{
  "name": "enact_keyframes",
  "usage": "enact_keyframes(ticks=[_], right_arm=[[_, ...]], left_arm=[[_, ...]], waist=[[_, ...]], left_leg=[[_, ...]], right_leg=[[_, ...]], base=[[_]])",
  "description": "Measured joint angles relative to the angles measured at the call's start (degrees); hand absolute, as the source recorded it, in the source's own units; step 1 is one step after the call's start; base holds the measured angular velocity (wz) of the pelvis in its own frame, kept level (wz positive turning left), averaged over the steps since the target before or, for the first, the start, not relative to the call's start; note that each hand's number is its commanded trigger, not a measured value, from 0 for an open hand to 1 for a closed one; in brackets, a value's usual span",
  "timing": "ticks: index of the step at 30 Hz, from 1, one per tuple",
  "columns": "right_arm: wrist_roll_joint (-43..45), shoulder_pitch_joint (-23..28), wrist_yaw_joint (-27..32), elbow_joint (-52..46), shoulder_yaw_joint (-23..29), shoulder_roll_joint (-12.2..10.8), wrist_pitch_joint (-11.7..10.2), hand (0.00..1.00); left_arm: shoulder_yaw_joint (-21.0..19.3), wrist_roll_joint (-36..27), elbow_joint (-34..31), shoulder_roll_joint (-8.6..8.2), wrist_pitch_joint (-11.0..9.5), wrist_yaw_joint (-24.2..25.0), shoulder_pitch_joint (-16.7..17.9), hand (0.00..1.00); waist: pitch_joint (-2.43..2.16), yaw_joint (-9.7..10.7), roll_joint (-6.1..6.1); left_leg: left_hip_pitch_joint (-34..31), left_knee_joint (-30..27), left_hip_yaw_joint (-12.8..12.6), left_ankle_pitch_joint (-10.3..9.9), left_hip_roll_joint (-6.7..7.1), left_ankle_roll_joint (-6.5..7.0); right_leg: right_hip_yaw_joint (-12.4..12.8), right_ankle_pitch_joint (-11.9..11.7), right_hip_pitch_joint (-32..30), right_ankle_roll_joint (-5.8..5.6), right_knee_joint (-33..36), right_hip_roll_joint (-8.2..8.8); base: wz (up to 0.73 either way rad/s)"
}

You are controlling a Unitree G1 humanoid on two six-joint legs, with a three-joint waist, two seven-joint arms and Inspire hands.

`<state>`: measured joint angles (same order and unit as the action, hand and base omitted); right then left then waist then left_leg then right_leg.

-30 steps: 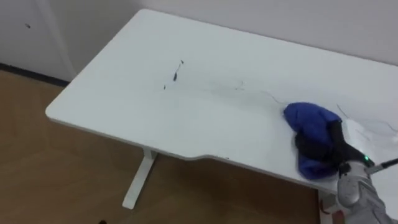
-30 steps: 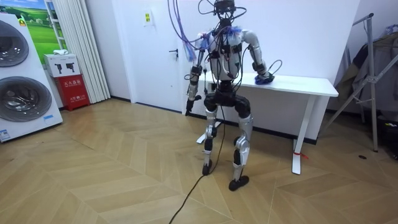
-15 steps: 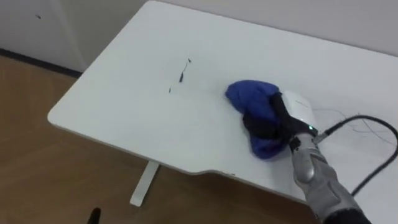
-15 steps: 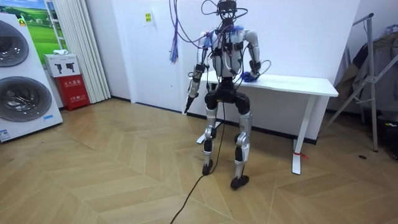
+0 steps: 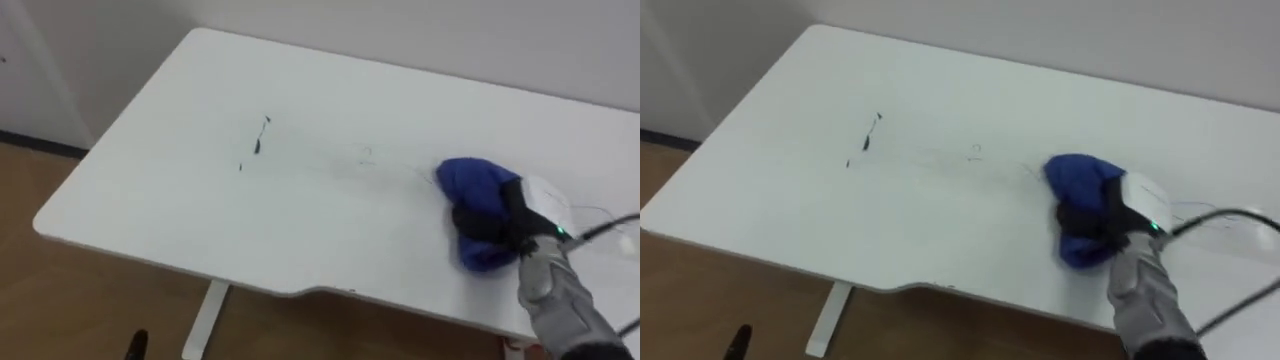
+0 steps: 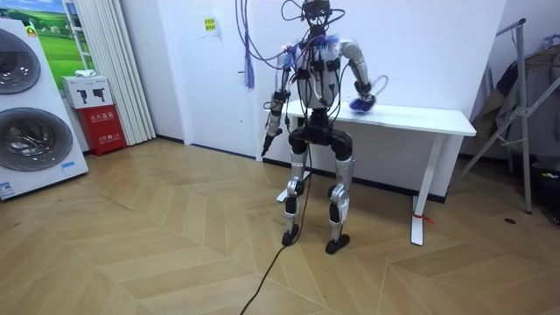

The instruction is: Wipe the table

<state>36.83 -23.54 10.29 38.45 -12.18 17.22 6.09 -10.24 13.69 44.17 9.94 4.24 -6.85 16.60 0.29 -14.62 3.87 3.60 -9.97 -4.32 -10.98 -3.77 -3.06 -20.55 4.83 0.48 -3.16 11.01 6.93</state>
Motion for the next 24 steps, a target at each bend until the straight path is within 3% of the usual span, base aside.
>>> enact_keyframes(ticks=[2,5,8,11,13,14,16,19,20,24], right_arm=[[-2.4,-7.0,-0.2,4.2,-0.1,1.5,-1.3,1.00],[-5.5,-9.3,1.0,10.3,0.9,4.5,-1.9,1.00],[-6.0,-6.9,2.1,16.0,4.0,6.5,-2.8,1.00],[-7.8,-1.2,2.2,21.7,8.5,9.1,-2.9,1.00],[-8.8,1.5,3.5,21.3,11.3,9.9,-4.5,1.00],[-9.0,2.8,4.1,21.3,11.9,10.5,-4.8,1.00],[-9.0,3.6,3.8,21.0,12.2,10.9,-4.6,1.00],[-8.6,3.5,3.1,19.0,10.7,11.2,-2.3,1.00],[-7.4,2.5,2.3,18.0,9.1,11.0,-1.2,1.00],[-6.6,-4.2,-1.4,12.0,0.6,9.5,2.1,1.00]], left_arm=[[-0.3,0.5,-0.2,0.63,1.0,0.4,1.6,0.00],[-1.3,0.6,-0.2,1.83,2.5,0.5,4.2,0.00],[-2.8,1.1,0.8,1.89,3.2,1.5,6.0,0.00],[-4.3,1.0,1.1,2.45,3.1,2.1,6.7,0.00],[-4.4,0.8,1.2,2.69,3.1,2.2,7.1,0.00],[-4.4,0.6,1.5,2.76,3.1,2.2,7.5,0.00],[-4.2,0.6,1.4,2.77,2.8,2.9,7.2,0.00],[-3.2,0.7,1.3,2.68,2.8,3.4,3.9,0.00],[-2.9,0.8,1.1,2.33,2.7,3.5,2.9,0.00],[-1.4,0.6,-0.2,2.27,2.6,3.8,1.7,0.00]], waist=[[0.15,-2.0,0.86],[0.23,-3.1,1.90],[0.23,-2.8,2.41],[0.26,-2.5,1.91],[0.17,-0.5,1.32],[0.35,0.3,0.82],[0.40,0.6,0.25],[0.37,0.8,0.27],[0.35,-0.3,0.23],[0.47,-1.4,0.54]], left_leg=[[-1.0,0.0,2.2,0.4,0.01,-0.19],[-2.4,-1.1,6.0,0.6,0.03,0.01],[-3.8,-1.4,8.1,0.6,0.39,0.07],[-3.8,-1.3,8.1,0.7,0.65,0.09],[-3.3,-1.3,8.7,0.7,1.10,0.21],[-2.2,-1.1,8.9,0.7,1.16,0.21],[-0.9,-0.6,8.8,0.7,1.16,0.22],[-0.6,-0.2,7.2,0.7,1.04,0.23],[-0.2,0.0,5.8,0.7,0.96,0.23],[0.1,0.3,3.3,0.7,0.68,0.22]], right_leg=[[-1.7,0.0,0.2,0.03,-0.5,-0.02],[-4.7,0.0,0.6,0.01,-0.5,0.08],[-5.8,0.0,0.8,0.01,-1.0,0.22],[-6.6,0.3,2.1,-0.53,-1.3,0.54],[-6.9,0.9,2.8,-1.25,-1.4,0.94],[-6.4,1.0,3.8,-1.50,-1.4,0.96],[-6.1,1.3,4.6,-1.51,-1.3,0.97],[-4.9,1.7,4.1,-1.45,-1.3,0.90],[-3.7,1.7,3.6,-1.42,-1.2,0.88],[-0.7,1.8,1.4,-0.93,0.5,0.79]], base=[[0.45],[0.68],[0.49],[0.31],[0.06],[0.00],[-0.14],[-0.27],[-0.57],[-0.49]])
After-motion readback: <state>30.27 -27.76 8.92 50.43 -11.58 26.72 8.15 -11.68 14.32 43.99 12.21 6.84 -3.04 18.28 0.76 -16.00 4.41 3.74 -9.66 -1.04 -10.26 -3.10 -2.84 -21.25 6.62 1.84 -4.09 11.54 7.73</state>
